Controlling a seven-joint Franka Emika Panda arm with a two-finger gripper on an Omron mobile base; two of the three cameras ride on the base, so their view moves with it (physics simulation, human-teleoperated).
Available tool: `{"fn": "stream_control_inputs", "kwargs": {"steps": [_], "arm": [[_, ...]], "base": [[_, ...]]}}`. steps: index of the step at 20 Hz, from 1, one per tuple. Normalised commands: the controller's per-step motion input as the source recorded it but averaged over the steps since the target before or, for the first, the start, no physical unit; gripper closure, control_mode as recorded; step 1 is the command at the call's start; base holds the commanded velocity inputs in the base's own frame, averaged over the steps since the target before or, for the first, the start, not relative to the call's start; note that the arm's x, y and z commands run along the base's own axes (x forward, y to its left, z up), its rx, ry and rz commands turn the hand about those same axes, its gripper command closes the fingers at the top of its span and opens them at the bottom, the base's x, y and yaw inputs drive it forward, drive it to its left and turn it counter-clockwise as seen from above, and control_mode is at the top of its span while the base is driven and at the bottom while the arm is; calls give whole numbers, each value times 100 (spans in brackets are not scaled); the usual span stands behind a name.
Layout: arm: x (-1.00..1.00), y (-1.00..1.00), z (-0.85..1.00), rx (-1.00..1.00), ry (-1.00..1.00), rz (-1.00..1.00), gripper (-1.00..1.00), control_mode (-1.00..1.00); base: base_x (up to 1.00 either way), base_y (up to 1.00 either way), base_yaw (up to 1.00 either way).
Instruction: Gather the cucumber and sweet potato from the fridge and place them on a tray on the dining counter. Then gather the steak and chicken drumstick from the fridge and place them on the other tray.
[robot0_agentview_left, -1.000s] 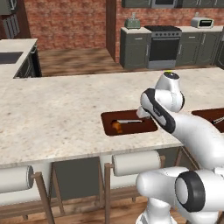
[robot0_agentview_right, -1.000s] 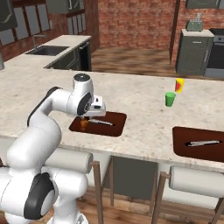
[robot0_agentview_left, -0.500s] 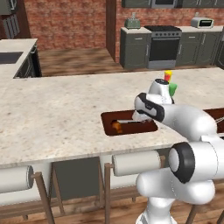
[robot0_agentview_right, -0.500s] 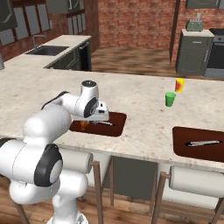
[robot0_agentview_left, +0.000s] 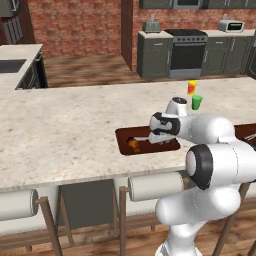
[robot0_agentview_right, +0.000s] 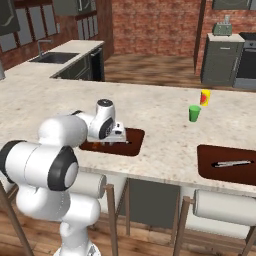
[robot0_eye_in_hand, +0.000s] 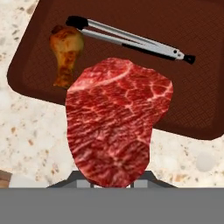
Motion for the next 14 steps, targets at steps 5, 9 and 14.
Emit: {"fn": "stream_control_inputs", "kwargs": {"steps": [5, 9, 14], "arm": [[35, 0, -33, 0, 1, 0, 100, -100], [35, 0, -31, 0, 1, 0, 100, -100], [32, 0, -24, 0, 0, 0, 100, -100]], "base": [[0, 0, 0], [0, 0, 0], [0, 0, 0]]}}
